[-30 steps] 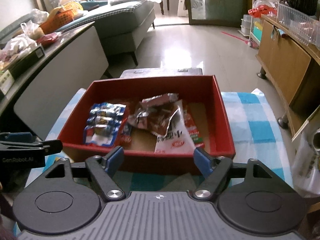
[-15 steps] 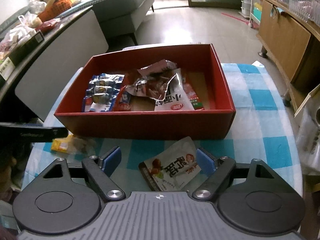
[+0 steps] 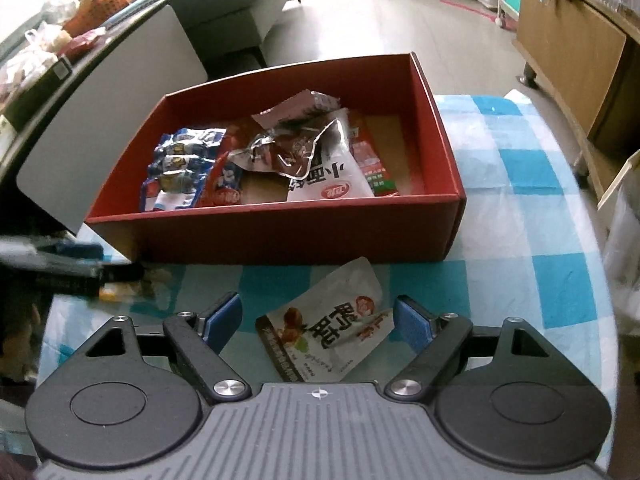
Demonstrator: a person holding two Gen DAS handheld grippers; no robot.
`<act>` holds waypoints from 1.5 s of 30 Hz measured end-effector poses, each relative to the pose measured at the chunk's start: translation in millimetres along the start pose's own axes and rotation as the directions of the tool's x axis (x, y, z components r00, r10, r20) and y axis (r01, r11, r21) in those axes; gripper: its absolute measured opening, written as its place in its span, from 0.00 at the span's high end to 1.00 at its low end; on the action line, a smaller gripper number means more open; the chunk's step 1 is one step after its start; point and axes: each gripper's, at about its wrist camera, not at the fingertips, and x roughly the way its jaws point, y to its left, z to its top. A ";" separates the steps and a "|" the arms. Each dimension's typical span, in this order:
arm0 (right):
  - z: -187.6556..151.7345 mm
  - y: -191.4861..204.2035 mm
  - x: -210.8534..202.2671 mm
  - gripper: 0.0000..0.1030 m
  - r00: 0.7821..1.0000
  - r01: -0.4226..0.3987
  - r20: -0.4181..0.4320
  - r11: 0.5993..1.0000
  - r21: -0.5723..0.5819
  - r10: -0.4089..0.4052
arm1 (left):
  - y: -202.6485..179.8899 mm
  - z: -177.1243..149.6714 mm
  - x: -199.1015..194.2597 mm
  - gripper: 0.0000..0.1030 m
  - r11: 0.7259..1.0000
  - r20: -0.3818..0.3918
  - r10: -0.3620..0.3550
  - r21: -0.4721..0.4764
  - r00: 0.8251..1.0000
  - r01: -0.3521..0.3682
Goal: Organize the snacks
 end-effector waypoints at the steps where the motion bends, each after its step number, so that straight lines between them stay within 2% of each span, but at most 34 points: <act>1: 0.5 0.4 -1.5 0.14 1.000 -0.007 0.002 1.000 0.002 0.007 | -6.3 -7.9 -2.8 0.16 1.000 -0.012 -0.005 0.021 1.000 0.005; 5: 0.6 1.5 -8.6 0.14 0.999 -0.033 0.011 0.999 0.011 0.033 | -33.0 -40.7 -19.4 0.16 0.996 -0.054 -0.022 0.084 0.998 0.026; 8: -0.3 1.3 -9.0 0.14 0.999 -0.038 0.005 0.999 0.018 0.038 | -42.7 -53.9 -29.8 0.16 0.998 -0.045 -0.018 0.066 0.999 0.021; 12: -6.9 -0.7 -1.9 0.13 1.000 -0.001 -0.031 1.000 0.008 0.001 | -44.3 -47.1 -29.6 0.16 1.000 -0.016 0.023 0.017 1.000 -0.023; 18: -10.8 -13.7 11.6 0.12 0.996 0.057 -0.071 0.998 0.030 -0.055 | -60.9 -28.0 -4.4 0.16 0.990 -0.027 0.130 0.061 0.991 -0.129; 19: -10.1 -16.3 13.1 0.12 0.996 0.064 -0.072 0.997 0.037 -0.061 | -65.1 -26.9 -4.6 0.19 0.988 -0.022 0.139 0.070 0.990 -0.137; 20: -9.4 -18.5 14.7 0.12 0.995 0.070 -0.074 0.997 0.044 -0.067 | -68.3 -26.6 -6.4 0.30 0.988 -0.022 0.139 0.076 0.990 -0.137; 22: -7.7 -22.7 18.1 0.11 0.994 0.078 -0.082 0.995 0.057 -0.073 | -70.6 -28.5 -10.4 0.40 0.995 -0.056 0.082 0.057 0.995 -0.079; 24: -5.8 -26.3 20.1 0.11 0.994 0.079 -0.083 0.994 0.079 -0.073 | -73.3 -34.9 -16.2 0.43 0.998 -0.069 0.053 0.046 0.996 -0.050; 25: -5.2 -27.4 20.9 0.10 0.994 0.079 -0.083 0.993 0.090 -0.071 | -76.5 -39.7 -19.1 0.49 0.998 -0.078 0.039 0.049 0.996 -0.036; 28: -5.8 -26.1 26.0 0.06 0.993 0.079 -0.092 0.992 0.101 -0.070 | -85.5 -53.4 -29.1 0.52 0.999 -0.092 -0.012 0.040 0.996 0.016; 29: -5.7 -23.8 26.8 0.05 0.993 0.084 -0.093 0.992 0.094 -0.075 | -87.3 -57.4 -30.3 0.52 0.999 -0.095 -0.020 0.030 0.995 0.023; 33: -3.4 -15.2 31.8 0.05 0.994 0.091 -0.075 0.989 0.118 -0.082 | -96.0 -61.7 -29.8 0.52 0.998 -0.078 0.037 0.059 0.996 -0.032; 36: -1.3 -5.4 38.4 0.02 0.991 0.128 -0.050 0.987 0.098 -0.124 | -92.6 -59.3 -28.2 0.51 0.998 -0.073 0.060 0.035 0.996 -0.058; 38: -1.3 1.0 44.3 0.00 0.988 0.150 -0.034 0.987 0.059 -0.149 | -89.3 -55.4 -27.3 0.50 0.999 -0.075 0.053 0.009 0.996 -0.053; 41: -5.1 13.7 53.7 0.00 0.976 0.216 -0.006 0.972 -0.093 -0.217 | -78.0 -51.9 -27.2 0.47 0.999 -0.089 0.031 -0.034 0.996 -0.034; 45: -8.8 -0.7 44.2 0.01 0.978 0.198 -0.043 0.975 -0.098 -0.203 | -63.7 -46.3 -28.7 0.45 0.994 -0.102 -0.012 -0.105 0.995 0.001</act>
